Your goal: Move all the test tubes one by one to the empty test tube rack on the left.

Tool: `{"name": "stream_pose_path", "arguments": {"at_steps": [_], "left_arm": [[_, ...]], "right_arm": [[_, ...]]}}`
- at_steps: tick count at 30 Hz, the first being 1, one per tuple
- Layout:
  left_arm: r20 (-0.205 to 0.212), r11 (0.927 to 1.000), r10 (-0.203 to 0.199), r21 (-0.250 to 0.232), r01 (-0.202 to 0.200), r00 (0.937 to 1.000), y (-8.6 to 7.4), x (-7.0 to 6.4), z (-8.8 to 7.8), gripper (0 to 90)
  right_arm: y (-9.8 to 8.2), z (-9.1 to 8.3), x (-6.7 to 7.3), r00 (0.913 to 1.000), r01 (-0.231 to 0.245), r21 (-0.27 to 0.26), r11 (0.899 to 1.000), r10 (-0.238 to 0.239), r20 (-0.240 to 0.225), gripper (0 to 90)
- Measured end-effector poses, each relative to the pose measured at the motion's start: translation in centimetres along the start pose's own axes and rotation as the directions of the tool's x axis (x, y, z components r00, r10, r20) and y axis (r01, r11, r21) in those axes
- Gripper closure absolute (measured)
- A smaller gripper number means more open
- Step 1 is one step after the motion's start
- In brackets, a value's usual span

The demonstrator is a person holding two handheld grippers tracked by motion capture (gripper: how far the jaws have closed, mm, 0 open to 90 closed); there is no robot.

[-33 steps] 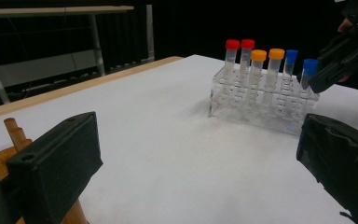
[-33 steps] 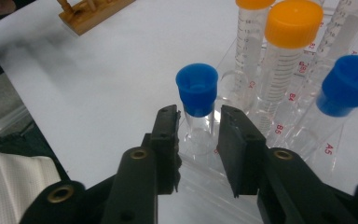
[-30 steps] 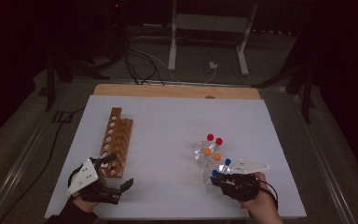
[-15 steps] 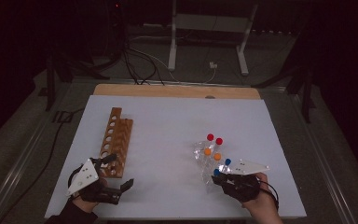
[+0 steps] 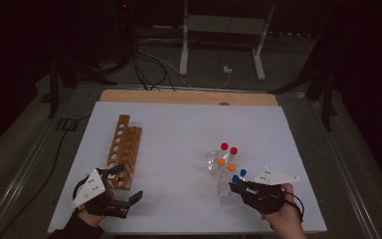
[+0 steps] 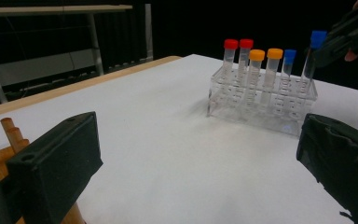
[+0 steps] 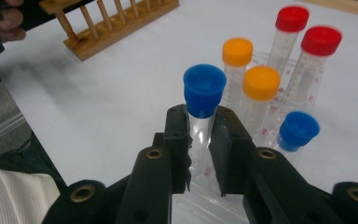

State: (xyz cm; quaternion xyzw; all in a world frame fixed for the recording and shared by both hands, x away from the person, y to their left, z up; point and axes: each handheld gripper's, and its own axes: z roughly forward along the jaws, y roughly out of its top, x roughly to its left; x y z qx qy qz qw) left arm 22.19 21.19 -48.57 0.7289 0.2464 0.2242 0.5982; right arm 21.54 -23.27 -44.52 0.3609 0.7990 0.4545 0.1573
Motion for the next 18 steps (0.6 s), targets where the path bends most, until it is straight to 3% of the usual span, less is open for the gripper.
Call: {"name": "stream_pose_path", "arguments": {"at_steps": [8,15,18], "left_arm": [[-0.007,1.0000,-0.004,0.008,0.004,1.0000,0.1,0.0,0.1,0.5],[0.036,0.9999,-0.004,0.017,0.004,0.9994,0.5,-0.4,0.3,0.5],[0.055,1.0000,0.000,0.003,0.000,0.9985,0.9,-0.6,0.5,0.5]], "right_arm": [[1.0,-1.3,0.4,0.9997,0.024,-0.054,0.998,-0.024,0.010,76.8],[1.8,-1.8,1.0,0.9981,0.061,-0.098,0.993,-0.060,0.008,76.9],[2.4,-1.5,1.5,0.9968,0.077,-0.106,0.991,-0.079,-0.015,76.8]]}}
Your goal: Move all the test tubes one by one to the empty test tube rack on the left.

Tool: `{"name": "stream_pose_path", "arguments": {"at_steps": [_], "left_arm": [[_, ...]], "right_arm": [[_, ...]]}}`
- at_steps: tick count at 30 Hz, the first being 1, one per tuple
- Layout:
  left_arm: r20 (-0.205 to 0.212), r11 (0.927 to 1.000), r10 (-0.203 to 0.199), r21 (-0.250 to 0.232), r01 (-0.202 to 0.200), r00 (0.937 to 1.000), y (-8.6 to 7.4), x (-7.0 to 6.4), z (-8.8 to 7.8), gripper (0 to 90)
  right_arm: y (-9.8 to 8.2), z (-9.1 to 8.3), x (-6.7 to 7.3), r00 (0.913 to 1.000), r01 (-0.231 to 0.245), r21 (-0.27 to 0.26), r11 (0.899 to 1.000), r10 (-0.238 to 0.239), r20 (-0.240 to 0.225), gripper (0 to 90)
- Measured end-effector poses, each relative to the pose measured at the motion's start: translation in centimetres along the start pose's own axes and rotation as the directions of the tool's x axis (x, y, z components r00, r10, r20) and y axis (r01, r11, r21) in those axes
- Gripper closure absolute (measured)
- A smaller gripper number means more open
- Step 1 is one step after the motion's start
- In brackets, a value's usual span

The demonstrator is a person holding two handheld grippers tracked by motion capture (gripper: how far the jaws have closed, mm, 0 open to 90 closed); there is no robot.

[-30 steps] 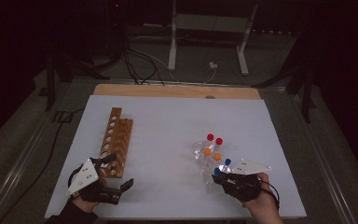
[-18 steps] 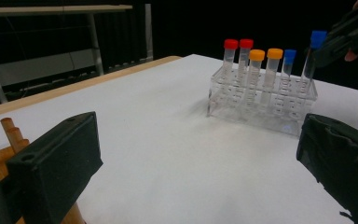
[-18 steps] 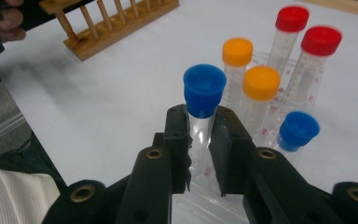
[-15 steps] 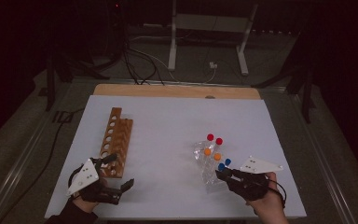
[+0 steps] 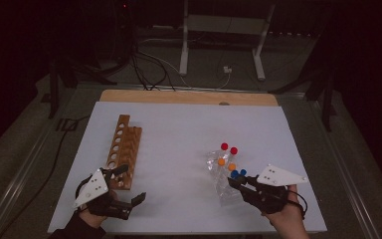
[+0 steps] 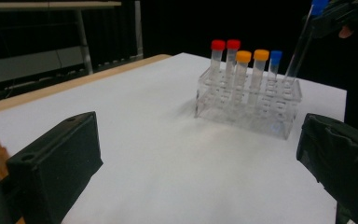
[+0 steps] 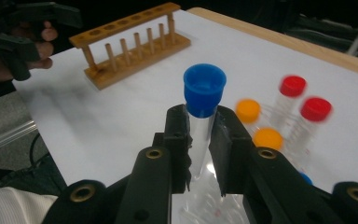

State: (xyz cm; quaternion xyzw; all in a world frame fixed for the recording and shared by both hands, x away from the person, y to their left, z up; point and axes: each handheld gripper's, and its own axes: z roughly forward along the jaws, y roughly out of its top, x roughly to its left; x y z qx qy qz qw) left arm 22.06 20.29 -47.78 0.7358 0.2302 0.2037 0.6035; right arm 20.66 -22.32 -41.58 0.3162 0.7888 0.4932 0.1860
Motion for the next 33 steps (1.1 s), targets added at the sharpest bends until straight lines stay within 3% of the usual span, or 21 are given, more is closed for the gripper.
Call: {"name": "stream_pose_path", "arguments": {"at_steps": [5,8,10,14,19,25,27,28,33], "left_arm": [[0.054,0.9997,-0.002,-0.026,0.003,0.9986,0.9,-0.4,0.5,0.5],[0.078,0.9999,-0.001,-0.010,0.002,0.9969,1.4,-0.9,0.8,0.6],[0.114,0.9989,0.001,0.046,-0.006,0.9934,2.1,-1.5,1.4,0.6],[0.181,0.9985,-0.011,0.054,0.001,0.9834,2.8,-2.2,2.1,0.6],[0.235,0.9986,-0.017,0.053,0.005,0.9719,3.8,-2.7,3.1,0.6],[0.277,0.9977,-0.022,0.067,0.003,0.9607,4.8,-3.3,4.4,0.6],[0.276,0.9973,-0.018,0.073,-0.002,0.9609,4.9,-3.5,4.6,0.6],[0.291,0.9967,-0.017,0.081,-0.007,0.9567,5.2,-3.6,5.1,0.6],[0.296,0.9961,-0.020,0.088,-0.007,0.9549,5.7,-3.9,6.2,2.1]], "right_arm": [[0.6,1.5,0.9,0.9979,0.045,0.019,0.999,-0.044,-0.047,76.8],[0.6,2.2,1.2,0.9963,0.057,0.027,0.998,-0.055,-0.066,76.8],[0.6,3.1,1.5,0.9938,0.072,0.036,0.997,-0.069,-0.087,76.8],[0.5,3.9,2.0,0.9903,0.094,0.046,0.994,-0.089,-0.107,76.8],[0.2,4.8,2.6,0.9859,0.105,0.062,0.993,-0.096,-0.137,76.8],[-0.1,5.4,3.1,0.9826,0.109,0.080,0.991,-0.095,-0.160,76.8],[-0.1,5.5,3.3,0.9820,0.106,0.079,0.991,-0.092,-0.165,76.8],[-0.1,5.6,3.4,0.9812,0.110,0.081,0.991,-0.096,-0.168,76.8],[-0.1,5.9,3.7,0.9786,0.117,0.083,0.990,-0.100,-0.179,76.8]]}}
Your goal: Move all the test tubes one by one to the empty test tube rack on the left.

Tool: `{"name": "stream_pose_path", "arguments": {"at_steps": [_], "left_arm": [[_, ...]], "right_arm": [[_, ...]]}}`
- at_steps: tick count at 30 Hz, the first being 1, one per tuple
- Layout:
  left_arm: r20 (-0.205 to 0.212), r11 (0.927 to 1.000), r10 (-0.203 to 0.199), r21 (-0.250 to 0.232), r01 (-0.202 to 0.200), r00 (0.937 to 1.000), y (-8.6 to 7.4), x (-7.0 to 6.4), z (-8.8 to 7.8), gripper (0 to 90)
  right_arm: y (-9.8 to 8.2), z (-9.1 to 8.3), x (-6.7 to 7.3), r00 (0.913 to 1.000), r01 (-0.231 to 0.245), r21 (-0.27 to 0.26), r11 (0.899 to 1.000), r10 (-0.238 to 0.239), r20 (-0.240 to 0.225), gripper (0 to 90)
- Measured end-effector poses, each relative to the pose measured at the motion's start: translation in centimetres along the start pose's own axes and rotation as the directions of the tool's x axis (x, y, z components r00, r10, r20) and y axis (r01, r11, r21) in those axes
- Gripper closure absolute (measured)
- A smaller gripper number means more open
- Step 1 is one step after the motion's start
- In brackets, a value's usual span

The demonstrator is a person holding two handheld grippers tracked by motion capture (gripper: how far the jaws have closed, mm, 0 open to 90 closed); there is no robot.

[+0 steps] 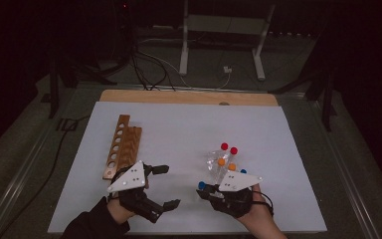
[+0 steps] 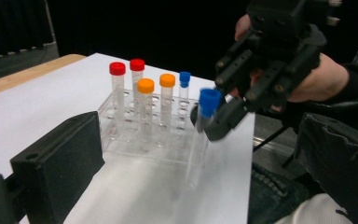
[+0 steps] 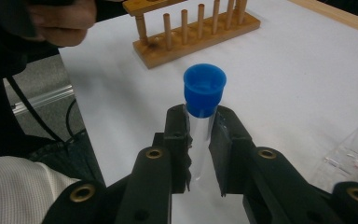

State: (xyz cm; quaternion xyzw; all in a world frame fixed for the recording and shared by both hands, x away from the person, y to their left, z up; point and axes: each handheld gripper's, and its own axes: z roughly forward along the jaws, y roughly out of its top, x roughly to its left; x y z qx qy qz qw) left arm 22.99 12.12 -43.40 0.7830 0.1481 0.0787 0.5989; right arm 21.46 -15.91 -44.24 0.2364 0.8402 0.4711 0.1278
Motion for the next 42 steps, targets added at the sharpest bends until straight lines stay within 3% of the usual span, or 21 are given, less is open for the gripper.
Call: {"name": "stream_pose_path", "arguments": {"at_steps": [8,10,16,29,34,42], "left_arm": [[0.014,0.9997,0.024,0.005,-0.024,0.9996,1.1,-0.2,1.7,8.7],[0.013,0.9995,0.030,0.006,-0.030,0.9995,1.2,-0.2,1.8,16.6],[0.027,0.9988,0.032,0.038,-0.033,0.9991,1.6,-0.3,3.1,26.0],[0.048,0.9957,0.065,0.063,-0.068,0.9967,1.5,-0.8,4.2,59.1],[0.057,0.9929,0.079,0.084,-0.084,0.9952,1.4,-0.9,4.7,69.0],[0.064,0.9916,0.078,0.099,-0.084,0.9949,1.4,-0.9,5.0,75.6]], "right_arm": [[0.1,0.3,0.2,0.9999,-0.002,0.004,1.000,0.002,-0.012,76.8],[0.1,0.3,0.2,0.9999,-0.003,0.007,1.000,0.003,-0.010,76.8],[0.1,0.3,0.2,0.9999,-0.002,0.005,1.000,0.003,-0.014,76.8],[0.1,0.4,0.3,0.9999,-0.001,0.007,1.000,0.001,-0.015,76.8],[0.1,0.4,0.4,0.9998,0.001,0.011,1.000,-0.001,-0.018,76.8],[0.1,0.4,0.5,0.9998,0.003,0.009,1.000,-0.003,-0.017,76.8]]}}
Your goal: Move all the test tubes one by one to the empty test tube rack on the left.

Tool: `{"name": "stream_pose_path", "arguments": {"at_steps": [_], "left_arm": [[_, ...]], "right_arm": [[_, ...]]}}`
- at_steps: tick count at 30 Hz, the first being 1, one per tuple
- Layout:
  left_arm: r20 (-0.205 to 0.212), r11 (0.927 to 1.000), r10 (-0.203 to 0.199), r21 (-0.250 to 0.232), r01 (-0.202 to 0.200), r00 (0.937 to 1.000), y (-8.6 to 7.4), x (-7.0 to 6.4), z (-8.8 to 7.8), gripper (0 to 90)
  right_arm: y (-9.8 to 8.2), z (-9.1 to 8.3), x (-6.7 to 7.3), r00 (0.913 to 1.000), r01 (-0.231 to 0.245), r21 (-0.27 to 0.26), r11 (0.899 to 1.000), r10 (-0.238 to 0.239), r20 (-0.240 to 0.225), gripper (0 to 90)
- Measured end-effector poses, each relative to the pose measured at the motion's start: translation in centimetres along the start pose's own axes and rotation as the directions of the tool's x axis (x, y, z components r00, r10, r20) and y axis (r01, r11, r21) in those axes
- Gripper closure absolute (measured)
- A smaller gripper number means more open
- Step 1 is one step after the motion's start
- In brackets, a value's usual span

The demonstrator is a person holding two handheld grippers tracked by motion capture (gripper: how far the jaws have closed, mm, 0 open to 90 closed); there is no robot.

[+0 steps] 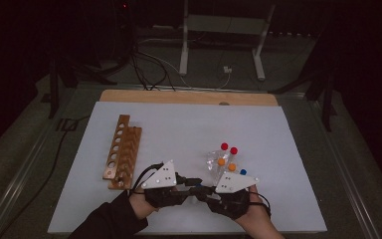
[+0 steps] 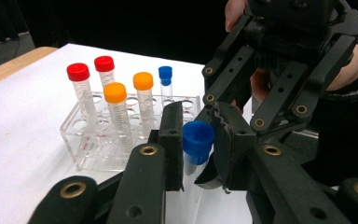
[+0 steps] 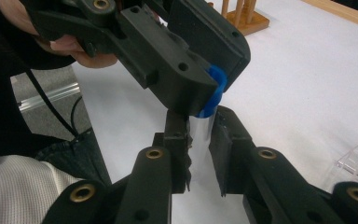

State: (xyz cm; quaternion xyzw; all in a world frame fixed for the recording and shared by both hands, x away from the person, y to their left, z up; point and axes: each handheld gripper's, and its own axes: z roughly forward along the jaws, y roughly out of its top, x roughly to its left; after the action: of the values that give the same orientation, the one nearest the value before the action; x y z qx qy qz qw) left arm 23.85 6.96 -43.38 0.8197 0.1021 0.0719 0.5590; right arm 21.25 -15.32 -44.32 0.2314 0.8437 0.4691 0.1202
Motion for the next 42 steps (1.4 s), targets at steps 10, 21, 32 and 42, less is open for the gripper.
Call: {"name": "stream_pose_path", "arguments": {"at_steps": [10,21,32,42], "left_arm": [[-0.016,0.9997,0.025,-0.004,-0.025,0.9996,0.1,-0.1,-0.3,77.9],[-0.101,0.9990,0.032,-0.028,-0.035,0.9944,1.1,1.4,-2.7,78.0],[-0.210,0.9988,0.026,-0.034,-0.034,0.9773,2.1,4.1,-5.2,77.9],[-0.308,0.9984,0.016,-0.047,-0.033,0.9514,2.9,6.5,-7.8,77.9]], "right_arm": [[0.0,0.0,0.0,0.9999,-0.012,-0.011,1.000,0.012,-0.010,76.0],[-0.1,-0.8,-0.7,0.9993,-0.034,-0.089,0.995,0.033,-0.019,42.7],[-0.2,-1.4,-1.0,0.9988,-0.046,-0.151,0.987,0.048,0.013,18.2],[-0.3,-1.6,-1.2,0.9982,-0.057,-0.178,0.982,0.059,0.007,0.0]]}}
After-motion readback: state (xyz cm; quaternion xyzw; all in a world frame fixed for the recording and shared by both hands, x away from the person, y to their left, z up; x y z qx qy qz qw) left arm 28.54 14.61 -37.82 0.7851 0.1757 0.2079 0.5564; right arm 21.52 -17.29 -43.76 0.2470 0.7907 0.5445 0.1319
